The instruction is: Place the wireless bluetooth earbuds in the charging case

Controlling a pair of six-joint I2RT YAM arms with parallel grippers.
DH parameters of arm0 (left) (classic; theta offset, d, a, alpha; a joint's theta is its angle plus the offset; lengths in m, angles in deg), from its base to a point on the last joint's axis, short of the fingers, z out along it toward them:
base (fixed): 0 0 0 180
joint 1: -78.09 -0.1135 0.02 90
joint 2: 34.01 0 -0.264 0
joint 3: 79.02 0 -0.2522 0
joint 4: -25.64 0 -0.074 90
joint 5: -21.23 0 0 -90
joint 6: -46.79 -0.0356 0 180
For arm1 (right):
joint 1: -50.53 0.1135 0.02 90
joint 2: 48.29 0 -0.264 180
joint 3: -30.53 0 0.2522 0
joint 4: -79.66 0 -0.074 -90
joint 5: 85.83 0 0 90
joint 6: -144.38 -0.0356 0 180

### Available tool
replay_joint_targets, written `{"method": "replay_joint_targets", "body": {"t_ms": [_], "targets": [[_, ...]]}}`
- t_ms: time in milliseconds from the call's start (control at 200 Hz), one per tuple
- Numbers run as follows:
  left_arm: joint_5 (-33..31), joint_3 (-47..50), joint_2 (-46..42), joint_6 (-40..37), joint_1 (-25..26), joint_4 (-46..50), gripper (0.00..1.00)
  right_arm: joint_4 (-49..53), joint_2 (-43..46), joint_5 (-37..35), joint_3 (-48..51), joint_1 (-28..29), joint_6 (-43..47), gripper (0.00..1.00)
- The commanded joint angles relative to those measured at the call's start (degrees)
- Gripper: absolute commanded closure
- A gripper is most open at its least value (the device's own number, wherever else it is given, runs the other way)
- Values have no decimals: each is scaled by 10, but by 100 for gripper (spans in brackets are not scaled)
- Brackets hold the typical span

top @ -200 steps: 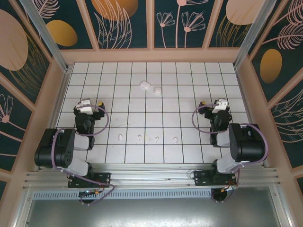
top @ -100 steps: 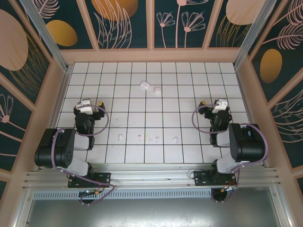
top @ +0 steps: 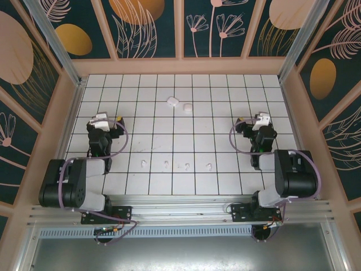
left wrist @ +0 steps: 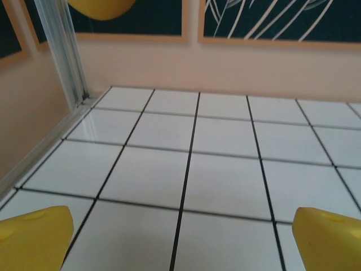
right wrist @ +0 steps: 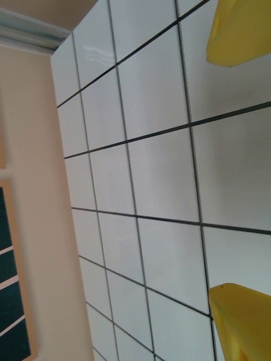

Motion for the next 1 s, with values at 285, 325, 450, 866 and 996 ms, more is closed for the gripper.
{"method": "replay_joint_targets", "body": {"t_ms": [285,325,450,866,996], "targets": [[-22,-140,-98,118,-3,321,1,537,-51,-66,-381,84,-152,3],[1,-175,-79,118,-3,361,1,590,-90,-67,-437,104,-160,4],[87,-258,-5,138,-2,424,1,738,-218,-60,-608,168,-188,5],[74,-336,136,173,171,489,1,910,-483,-36,-942,269,-223,6],[72,-323,153,187,205,481,2,933,-532,-35,-1012,271,-231,6]]}}
